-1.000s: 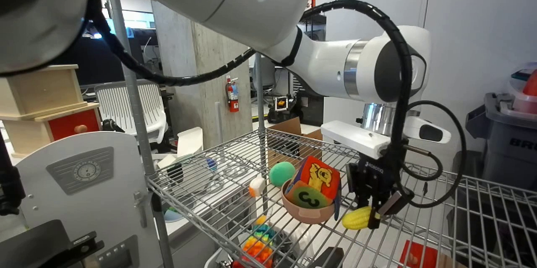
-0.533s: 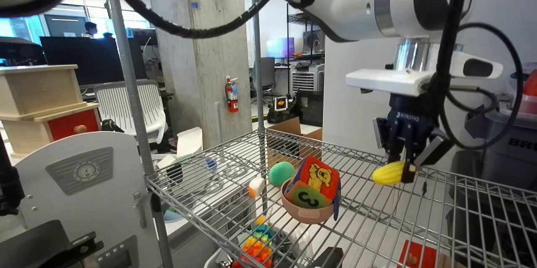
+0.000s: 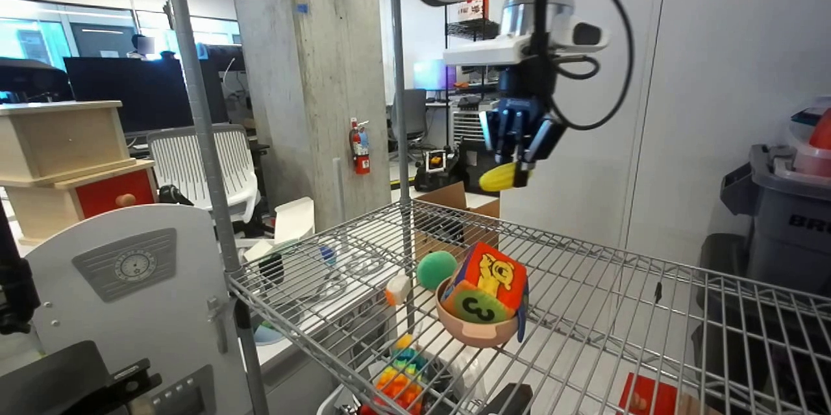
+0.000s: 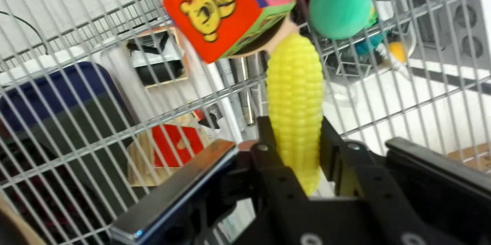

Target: Move the cob of maize to the left

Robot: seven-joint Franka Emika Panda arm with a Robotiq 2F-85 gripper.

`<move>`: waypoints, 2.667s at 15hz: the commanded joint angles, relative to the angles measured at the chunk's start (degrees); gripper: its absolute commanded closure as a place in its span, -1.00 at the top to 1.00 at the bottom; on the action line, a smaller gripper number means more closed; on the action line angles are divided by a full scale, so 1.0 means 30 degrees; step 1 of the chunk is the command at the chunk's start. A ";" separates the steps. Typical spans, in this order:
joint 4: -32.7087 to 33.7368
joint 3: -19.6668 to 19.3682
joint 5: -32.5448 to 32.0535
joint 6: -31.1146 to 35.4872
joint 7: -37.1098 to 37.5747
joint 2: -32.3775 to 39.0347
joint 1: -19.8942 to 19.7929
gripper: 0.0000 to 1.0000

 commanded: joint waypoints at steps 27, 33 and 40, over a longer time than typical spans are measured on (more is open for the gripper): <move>-1.7068 -0.1301 -0.3210 1.0364 0.0072 -0.3886 0.8714 0.86; -2.1866 -0.0607 -0.5159 1.4697 0.0763 -0.6558 0.8354 0.86; -2.7427 -0.1108 -0.6744 1.7709 0.1228 -1.0319 0.8245 0.86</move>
